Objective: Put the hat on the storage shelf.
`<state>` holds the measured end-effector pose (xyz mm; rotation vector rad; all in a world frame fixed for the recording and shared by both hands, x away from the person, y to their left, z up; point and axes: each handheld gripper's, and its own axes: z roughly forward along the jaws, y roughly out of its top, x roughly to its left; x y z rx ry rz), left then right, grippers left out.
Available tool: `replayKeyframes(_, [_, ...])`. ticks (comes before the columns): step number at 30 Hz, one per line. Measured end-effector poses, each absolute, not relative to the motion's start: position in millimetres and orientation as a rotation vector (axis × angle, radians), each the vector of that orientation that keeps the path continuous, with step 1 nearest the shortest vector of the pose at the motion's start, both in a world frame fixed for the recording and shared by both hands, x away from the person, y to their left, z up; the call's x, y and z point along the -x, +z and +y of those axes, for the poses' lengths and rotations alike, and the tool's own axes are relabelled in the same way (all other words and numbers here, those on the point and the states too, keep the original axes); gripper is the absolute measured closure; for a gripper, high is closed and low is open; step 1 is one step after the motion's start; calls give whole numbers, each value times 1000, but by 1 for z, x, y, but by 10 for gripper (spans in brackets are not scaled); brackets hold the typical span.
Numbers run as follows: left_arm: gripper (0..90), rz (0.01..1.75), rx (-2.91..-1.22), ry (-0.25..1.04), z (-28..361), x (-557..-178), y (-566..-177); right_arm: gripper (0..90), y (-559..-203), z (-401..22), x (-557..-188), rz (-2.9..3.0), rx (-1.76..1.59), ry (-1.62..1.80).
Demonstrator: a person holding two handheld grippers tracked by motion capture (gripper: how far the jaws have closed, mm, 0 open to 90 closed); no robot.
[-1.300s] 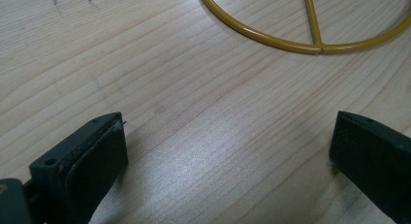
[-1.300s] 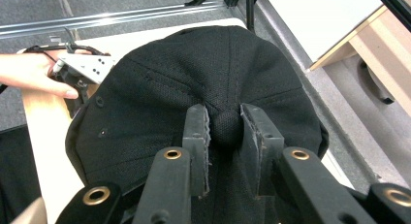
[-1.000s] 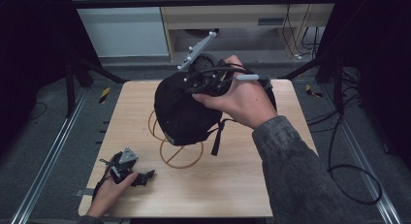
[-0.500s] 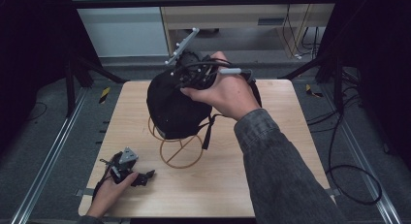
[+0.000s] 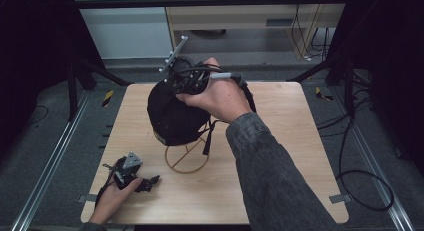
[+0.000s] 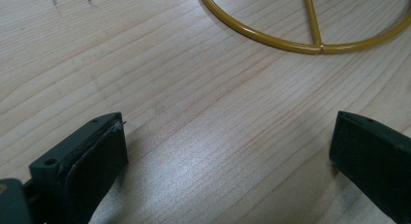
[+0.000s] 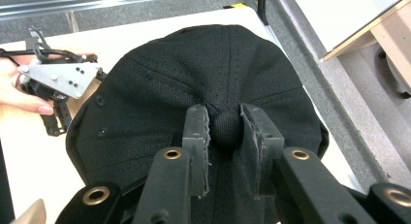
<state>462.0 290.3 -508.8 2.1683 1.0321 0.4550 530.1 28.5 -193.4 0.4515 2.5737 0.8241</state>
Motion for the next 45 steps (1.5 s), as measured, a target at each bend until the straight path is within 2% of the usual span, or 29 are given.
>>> replayKeyframes(22, [0, 1033, -2168, 455, 290, -462, -509, 730, -221, 55, -539, 2630, -429, 740])
replayKeyframes(37, [0, 1033, -2168, 455, 290, -462, -509, 725, -222, 55, -540, 2623, -438, 762])
replayKeyframes(45, [0, 1033, -2168, 454, 290, -462, -509, 688, -221, 52, -538, 2606, -463, 818])
